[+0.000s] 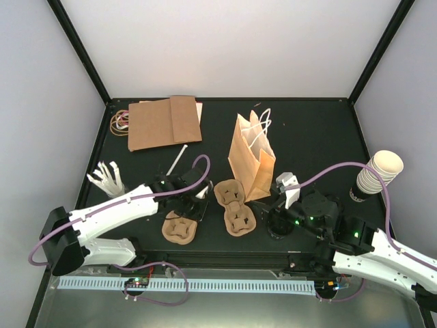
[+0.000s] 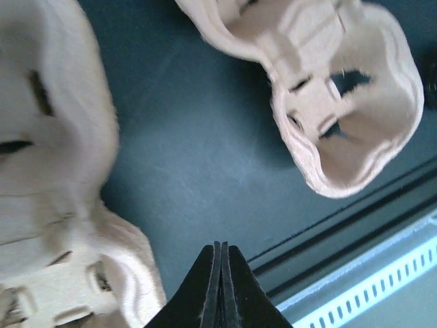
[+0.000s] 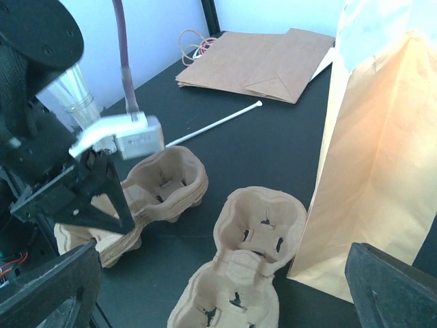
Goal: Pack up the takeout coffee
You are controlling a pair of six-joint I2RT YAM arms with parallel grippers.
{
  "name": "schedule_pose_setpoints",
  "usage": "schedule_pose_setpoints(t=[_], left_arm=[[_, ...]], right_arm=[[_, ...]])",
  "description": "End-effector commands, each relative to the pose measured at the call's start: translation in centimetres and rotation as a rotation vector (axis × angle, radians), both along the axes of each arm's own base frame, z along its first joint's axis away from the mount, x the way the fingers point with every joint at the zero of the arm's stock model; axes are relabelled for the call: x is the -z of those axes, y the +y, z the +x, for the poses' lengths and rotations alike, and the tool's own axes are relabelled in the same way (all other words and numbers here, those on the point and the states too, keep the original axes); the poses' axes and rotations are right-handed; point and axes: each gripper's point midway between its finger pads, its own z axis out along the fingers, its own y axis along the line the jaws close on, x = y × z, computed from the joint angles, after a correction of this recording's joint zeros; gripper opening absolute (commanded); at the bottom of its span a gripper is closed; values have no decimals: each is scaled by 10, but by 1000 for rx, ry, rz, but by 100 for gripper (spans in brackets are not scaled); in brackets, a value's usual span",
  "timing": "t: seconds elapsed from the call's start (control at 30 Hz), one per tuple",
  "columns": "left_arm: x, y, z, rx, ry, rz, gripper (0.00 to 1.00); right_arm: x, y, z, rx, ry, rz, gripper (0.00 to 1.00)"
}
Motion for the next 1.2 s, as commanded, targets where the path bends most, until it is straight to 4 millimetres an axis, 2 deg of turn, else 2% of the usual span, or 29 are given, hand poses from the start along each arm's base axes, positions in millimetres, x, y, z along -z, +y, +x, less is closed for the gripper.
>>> schedule_pose_setpoints(t=[0.0, 0.2, 0.33, 0.6, 0.77, 1.03, 1.17], left_arm=[[-6, -30, -14, 64, 64, -192, 2], [28, -23, -11, 31, 110, -85, 2], [50, -4, 2, -43, 96, 24, 2], [81, 33, 36, -187, 91, 74, 2], [86, 55, 65, -270, 60, 96, 2], [74, 75, 108, -329, -9, 140, 2], [61, 64, 111, -282, -15, 96, 4]], right_arm=[[-6, -3, 4, 31, -19, 34, 100], [-3, -3, 4, 34, -14, 39, 100], [-3, -3, 4, 34, -13, 41, 100], [-4, -3, 3, 33, -11, 46, 100], [-2, -2, 3, 32, -7, 45, 100], [4, 1, 2, 24, 26, 48, 100], [10, 2, 0, 20, 61, 40, 100]])
